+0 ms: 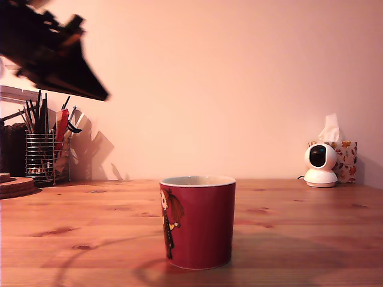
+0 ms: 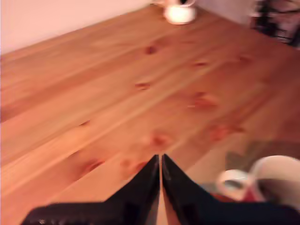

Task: Pick up the coffee capsules on the table and drop them inside the coffee cup

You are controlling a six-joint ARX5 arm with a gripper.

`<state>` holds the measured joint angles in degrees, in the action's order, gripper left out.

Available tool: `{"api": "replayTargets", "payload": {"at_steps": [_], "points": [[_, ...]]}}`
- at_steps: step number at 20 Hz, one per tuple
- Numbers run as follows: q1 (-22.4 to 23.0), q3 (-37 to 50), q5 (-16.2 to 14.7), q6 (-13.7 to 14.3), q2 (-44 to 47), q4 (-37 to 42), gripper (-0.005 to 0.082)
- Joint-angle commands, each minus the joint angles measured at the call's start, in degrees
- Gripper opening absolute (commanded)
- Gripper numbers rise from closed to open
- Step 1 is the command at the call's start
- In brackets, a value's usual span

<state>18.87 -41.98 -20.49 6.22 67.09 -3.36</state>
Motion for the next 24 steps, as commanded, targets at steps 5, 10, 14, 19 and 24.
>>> {"api": "replayTargets", "payload": {"at_steps": [5, 10, 14, 19, 24], "points": [[-6.8, 5.4, 0.3, 0.3, -6.3, -0.7, -0.0019], [-13.6, 12.4, 1.9, -1.0, -16.2, -0.9, -0.0019], [-17.3, 16.6, 4.9, -3.5, -25.4, -1.0, -0.0019], [-18.3, 19.3, 7.8, -5.0, -35.4, -1.9, -0.0019], [-18.3, 19.3, 9.1, -6.0, -42.9, -4.7, -0.0019]]}}
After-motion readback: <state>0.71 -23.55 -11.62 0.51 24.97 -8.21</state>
